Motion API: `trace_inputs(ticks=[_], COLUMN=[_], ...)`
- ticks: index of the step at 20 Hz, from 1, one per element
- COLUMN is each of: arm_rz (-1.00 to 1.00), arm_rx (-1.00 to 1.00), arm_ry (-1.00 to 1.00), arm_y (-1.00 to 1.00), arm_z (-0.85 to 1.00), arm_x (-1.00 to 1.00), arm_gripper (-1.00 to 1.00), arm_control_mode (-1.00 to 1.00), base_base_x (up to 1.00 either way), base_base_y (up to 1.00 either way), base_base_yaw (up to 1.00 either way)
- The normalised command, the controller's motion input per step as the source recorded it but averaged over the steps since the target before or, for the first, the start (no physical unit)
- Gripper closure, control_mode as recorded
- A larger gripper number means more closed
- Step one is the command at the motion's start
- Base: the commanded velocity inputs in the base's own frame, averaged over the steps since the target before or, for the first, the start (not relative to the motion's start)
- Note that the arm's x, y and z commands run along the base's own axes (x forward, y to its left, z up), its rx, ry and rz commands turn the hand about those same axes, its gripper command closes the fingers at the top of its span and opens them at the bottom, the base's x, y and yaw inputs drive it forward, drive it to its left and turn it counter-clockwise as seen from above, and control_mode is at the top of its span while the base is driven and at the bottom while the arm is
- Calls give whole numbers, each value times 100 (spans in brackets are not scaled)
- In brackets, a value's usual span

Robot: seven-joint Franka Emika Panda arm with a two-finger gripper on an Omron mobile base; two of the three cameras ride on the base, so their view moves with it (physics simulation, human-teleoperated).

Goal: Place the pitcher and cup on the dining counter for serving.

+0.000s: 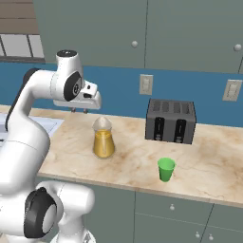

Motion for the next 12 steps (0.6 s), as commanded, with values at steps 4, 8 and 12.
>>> trace_inputs(ticks=[4, 8, 12], arm_rz=[-3, -1, 0], arm_rx=[9, 5, 0], arm_ry=[0, 4, 14], arm_y=[-42, -65, -26], arm_z=[-11, -51, -66], arm_x=[-25, -36, -6], arm_gripper=[-100, -100, -100], arm_control_mode=[-100, -100, -100], base_base_x=[0, 0, 0], base_base_y=[0, 0, 0], base_base_yaw=[0, 0, 0])
